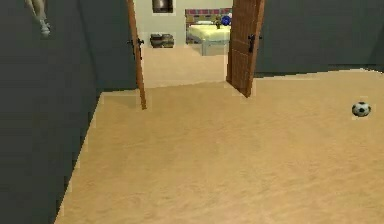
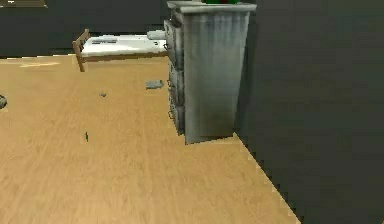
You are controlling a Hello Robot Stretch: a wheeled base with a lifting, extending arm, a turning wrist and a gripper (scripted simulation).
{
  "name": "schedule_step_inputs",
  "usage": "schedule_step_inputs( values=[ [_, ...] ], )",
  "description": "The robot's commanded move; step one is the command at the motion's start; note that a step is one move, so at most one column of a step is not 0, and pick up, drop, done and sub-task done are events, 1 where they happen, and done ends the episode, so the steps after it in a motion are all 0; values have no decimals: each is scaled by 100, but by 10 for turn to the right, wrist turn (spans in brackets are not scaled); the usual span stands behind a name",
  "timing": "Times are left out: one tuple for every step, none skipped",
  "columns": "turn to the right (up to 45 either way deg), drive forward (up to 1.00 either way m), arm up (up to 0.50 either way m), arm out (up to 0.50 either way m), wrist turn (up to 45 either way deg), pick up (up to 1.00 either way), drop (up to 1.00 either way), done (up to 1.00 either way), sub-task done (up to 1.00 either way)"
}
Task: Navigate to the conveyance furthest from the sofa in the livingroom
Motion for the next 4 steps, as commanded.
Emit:
schedule_step_inputs(
  values=[
    [0,100,0,0,0,0,0,0,0],
    [0,100,0,0,0,0,0,0,0],
    [30,0,0,0,0,0,0,0,0],
    [0,75,0,0,0,0,0,0,0]
  ],
)
